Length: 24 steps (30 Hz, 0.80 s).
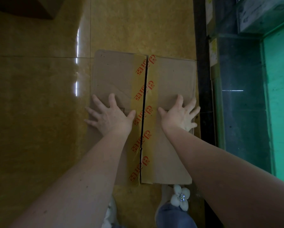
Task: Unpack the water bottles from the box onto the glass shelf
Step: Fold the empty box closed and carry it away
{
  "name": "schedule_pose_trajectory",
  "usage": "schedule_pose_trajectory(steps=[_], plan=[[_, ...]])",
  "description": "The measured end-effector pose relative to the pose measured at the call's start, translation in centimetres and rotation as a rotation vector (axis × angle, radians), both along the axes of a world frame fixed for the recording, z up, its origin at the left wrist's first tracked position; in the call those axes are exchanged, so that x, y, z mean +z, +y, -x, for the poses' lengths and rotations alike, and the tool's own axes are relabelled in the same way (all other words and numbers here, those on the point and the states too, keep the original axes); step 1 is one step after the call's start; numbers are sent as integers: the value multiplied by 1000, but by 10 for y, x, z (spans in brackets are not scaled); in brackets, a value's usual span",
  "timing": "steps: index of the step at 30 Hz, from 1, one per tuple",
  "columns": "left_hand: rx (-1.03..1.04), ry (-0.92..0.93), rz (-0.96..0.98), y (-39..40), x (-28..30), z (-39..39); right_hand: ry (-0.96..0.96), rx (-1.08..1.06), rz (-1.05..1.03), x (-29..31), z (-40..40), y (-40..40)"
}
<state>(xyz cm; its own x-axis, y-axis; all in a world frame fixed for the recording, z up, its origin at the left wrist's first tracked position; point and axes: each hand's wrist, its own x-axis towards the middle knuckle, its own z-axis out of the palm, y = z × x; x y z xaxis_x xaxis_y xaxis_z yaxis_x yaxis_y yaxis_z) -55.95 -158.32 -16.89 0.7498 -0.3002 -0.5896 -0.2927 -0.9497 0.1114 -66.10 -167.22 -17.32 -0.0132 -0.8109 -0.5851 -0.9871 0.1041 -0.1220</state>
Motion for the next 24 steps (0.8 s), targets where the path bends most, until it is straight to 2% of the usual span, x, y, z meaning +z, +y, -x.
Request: schedule_pose_trajectory(steps=[5, 24], plan=[[87, 8, -22, -8, -4, -4, -18, -147, -71, -3, 2, -3], [151, -22, -37, -15, -11, -8, -23, -238, -59, -9, -5, -3]])
